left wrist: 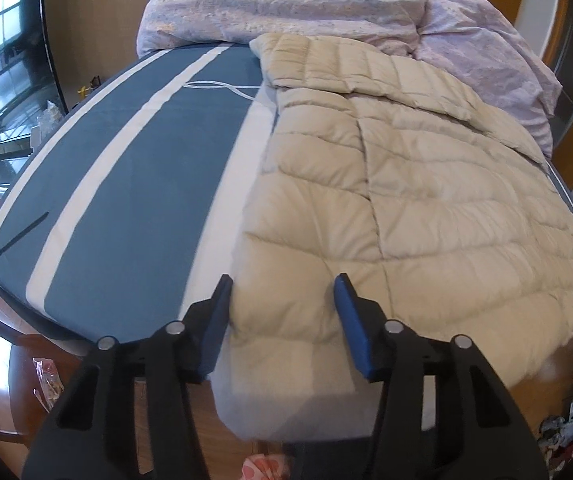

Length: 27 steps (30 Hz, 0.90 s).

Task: Fold large clothes
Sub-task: 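Move both grippers to the jacket hem and lower them, then grasp the hem with both grippers and lift it toward the collar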

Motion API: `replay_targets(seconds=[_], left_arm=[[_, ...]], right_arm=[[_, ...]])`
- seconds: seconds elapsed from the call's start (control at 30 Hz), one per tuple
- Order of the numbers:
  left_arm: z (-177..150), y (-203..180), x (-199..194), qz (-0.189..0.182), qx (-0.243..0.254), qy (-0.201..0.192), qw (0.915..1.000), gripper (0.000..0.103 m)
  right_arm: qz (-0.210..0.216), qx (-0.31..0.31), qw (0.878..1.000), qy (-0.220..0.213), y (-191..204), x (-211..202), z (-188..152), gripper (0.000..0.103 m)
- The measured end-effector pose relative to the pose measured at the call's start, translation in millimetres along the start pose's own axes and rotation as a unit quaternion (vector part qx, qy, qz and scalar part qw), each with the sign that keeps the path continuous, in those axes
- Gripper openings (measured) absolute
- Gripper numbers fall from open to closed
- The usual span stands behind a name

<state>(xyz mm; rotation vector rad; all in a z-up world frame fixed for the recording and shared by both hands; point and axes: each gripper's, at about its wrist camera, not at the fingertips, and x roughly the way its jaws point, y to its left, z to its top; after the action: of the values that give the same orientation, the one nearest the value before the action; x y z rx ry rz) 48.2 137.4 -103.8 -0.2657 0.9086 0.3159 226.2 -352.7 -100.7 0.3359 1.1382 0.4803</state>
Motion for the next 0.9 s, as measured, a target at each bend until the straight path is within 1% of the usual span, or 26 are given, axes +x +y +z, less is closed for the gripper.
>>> replay_targets(seconds=[0.1,0.13,0.17,0.2,0.23,0.27,0.3,0.33,0.4,0.5,0.6,0.77,0.9], left_arm=[[-4,-4,-2,-0.002,0.004,0.001,1.0000,0.047],[-4,-5,-3,-0.003,0.004,0.001,1.0000,0.046],[-5,-6,-3,-0.004,0.005,0.001,1.0000,0.041],[-5,-6,-3,-0.006,0.006,0.002,1.0000,0.034],[-5,-8,-3,-0.010,0.007,0.003,0.9999,0.031],[-5,-9,-3,-0.012,0.007,0.005,0.9999,0.025],[-4,-10,-4,-0.012,0.008,0.005,0.9999,0.019],[-3,-12,-5,-0.013,0.010,0.005,0.9999,0.017],[-2,-13,-7,-0.010,0.014,0.004,0.9998,0.012],[5,-15,-14,-0.009,0.018,-0.004,0.9998,0.009],[16,-14,-24,-0.011,0.014,-0.019,0.9997,0.008],[46,-14,-39,-0.006,0.004,-0.053,0.9986,0.008],[76,-16,-44,0.003,-0.001,-0.074,0.9973,0.008]], right_arm=[[0.013,0.007,1.000,0.002,-1,-1,-3,0.040],[0.013,0.007,1.000,0.003,-1,0,-4,0.036],[0.012,0.005,1.000,0.004,0,0,-5,0.030],[0.011,0.003,1.000,0.004,0,0,-5,0.027],[0.010,0.001,1.000,0.004,0,1,-5,0.022],[0.011,-0.001,1.000,0.003,1,0,-5,0.017],[0.009,-0.004,1.000,0.000,3,-1,-4,0.016],[0.008,-0.006,1.000,-0.002,4,-2,-4,0.013],[-0.002,-0.014,1.000,-0.012,8,-7,0,0.011],[-0.006,-0.019,0.999,-0.026,14,-13,7,0.010],[0.002,-0.017,0.999,-0.042,18,-22,18,0.009],[0.012,-0.023,0.997,-0.066,33,-31,44,0.009],[0.011,-0.035,0.995,-0.089,51,-33,73,0.008]])
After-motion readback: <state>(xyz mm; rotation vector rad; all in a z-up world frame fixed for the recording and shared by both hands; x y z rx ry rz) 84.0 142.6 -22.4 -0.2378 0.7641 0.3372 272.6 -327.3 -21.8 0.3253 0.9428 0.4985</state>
